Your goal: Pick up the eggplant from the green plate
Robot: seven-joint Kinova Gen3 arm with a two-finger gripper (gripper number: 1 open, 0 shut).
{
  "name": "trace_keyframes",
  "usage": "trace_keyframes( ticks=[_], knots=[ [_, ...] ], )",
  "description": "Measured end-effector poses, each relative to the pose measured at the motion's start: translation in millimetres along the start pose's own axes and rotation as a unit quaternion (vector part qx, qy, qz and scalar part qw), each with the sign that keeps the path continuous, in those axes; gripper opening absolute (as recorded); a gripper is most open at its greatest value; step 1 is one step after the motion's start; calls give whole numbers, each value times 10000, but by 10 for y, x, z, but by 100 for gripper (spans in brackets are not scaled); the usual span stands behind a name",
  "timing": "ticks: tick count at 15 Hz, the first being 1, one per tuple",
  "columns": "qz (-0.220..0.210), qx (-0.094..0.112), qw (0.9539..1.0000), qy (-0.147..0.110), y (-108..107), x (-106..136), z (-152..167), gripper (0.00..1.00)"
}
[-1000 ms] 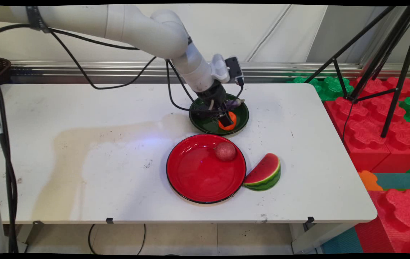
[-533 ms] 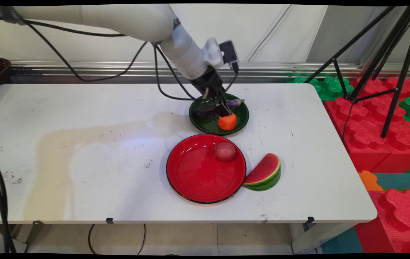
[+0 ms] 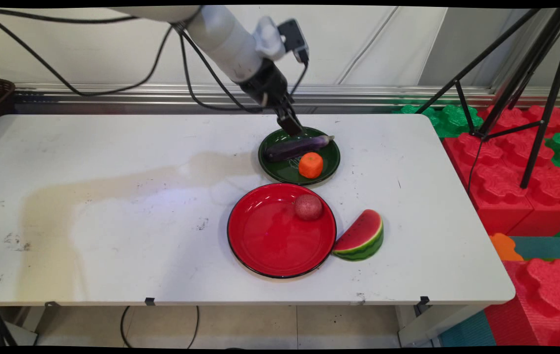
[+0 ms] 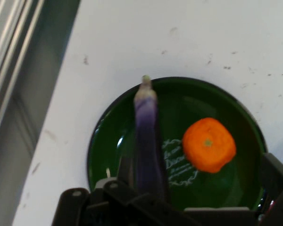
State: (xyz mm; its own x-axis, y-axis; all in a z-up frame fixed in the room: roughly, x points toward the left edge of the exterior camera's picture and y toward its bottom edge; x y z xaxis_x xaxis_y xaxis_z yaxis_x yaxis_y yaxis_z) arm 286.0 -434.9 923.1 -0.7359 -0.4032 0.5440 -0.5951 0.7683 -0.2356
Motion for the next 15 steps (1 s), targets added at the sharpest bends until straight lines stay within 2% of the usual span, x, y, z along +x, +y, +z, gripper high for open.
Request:
trace_keyframes(
  ticks=[6, 10, 15],
  knots=[
    [-139, 234, 9995, -134, -151, 80, -210, 100],
    [-210, 292, 9988, -318, -228, 158, -76, 100],
    [-242, 252, 9975, -606, -298, 197, 311, 100]
  ],
)
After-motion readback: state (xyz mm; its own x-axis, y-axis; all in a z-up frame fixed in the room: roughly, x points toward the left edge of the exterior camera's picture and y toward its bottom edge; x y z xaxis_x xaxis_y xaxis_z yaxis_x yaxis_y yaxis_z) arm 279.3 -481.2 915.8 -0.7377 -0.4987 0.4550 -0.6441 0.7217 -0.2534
